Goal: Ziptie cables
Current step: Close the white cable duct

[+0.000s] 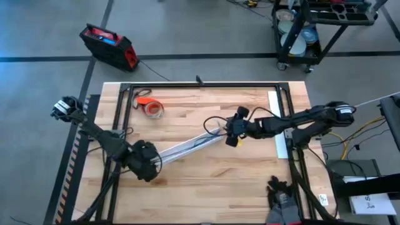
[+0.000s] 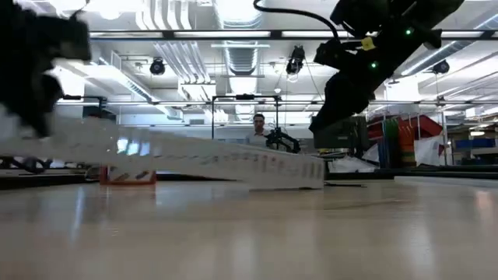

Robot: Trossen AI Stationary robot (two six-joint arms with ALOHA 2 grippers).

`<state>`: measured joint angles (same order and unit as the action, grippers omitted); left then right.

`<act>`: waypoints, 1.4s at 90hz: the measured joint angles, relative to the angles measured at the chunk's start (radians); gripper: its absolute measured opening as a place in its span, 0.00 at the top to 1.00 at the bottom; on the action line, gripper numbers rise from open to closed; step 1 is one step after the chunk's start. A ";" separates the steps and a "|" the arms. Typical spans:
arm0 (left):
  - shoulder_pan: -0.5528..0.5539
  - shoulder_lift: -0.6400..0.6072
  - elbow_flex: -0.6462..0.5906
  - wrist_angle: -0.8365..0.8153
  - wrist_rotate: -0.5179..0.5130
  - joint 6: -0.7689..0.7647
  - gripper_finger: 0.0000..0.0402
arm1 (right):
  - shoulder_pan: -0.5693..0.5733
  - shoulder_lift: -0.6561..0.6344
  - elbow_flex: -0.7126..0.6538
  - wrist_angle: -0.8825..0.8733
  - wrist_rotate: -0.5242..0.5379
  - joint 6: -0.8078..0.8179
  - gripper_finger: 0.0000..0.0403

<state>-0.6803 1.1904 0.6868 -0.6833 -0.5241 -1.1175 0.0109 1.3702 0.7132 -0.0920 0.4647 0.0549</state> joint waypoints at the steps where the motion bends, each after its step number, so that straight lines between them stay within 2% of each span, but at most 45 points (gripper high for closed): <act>1: -0.005 0.002 0.000 0.015 -0.026 -0.003 0.42 | 0.001 -0.003 0.000 -0.001 -0.001 0.000 0.42; 6: -0.026 0.018 -0.003 0.098 -0.125 -0.009 0.42 | 0.006 -0.013 0.000 0.003 -0.002 -0.007 0.37; 15: -0.037 0.062 -0.007 0.188 -0.218 0.004 0.40 | 0.007 -0.020 0.000 0.011 -0.003 -0.033 0.28; 24: -0.030 0.126 -0.007 0.230 -0.236 0.011 0.36 | 0.006 -0.020 0.000 0.016 -0.040 -0.037 0.20; 38: 0.013 0.208 -0.009 0.239 -0.278 0.044 0.23 | 0.011 -0.020 0.000 0.015 -0.106 -0.022 0.12; 50: 0.048 0.220 0.015 0.243 -0.290 0.114 0.14 | 0.015 -0.020 0.000 0.012 -0.106 -0.014 0.11; 59: 0.062 0.218 0.029 0.275 -0.289 0.157 0.11 | 0.018 -0.020 0.000 0.008 -0.108 -0.022 0.11; 74: 0.070 0.251 0.014 0.407 -0.305 0.210 0.11 | 0.019 -0.020 0.000 0.010 -0.109 -0.049 0.11; 84: 0.070 0.301 0.013 0.432 -0.305 0.210 0.13 | 0.027 -0.021 0.000 0.013 -0.113 -0.056 0.11; 101: 0.070 0.406 0.012 0.456 -0.304 0.223 0.13 | 0.026 -0.021 0.000 -0.008 -0.217 -0.026 0.11; 126: 0.072 0.487 0.011 0.498 -0.304 0.209 0.13 | 0.026 -0.012 0.000 -0.031 -0.229 -0.004 0.11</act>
<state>-0.6086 1.6775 0.6981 -0.1858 -0.8281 -0.9083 0.0372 1.3579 0.7132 -0.1232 0.2354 0.0506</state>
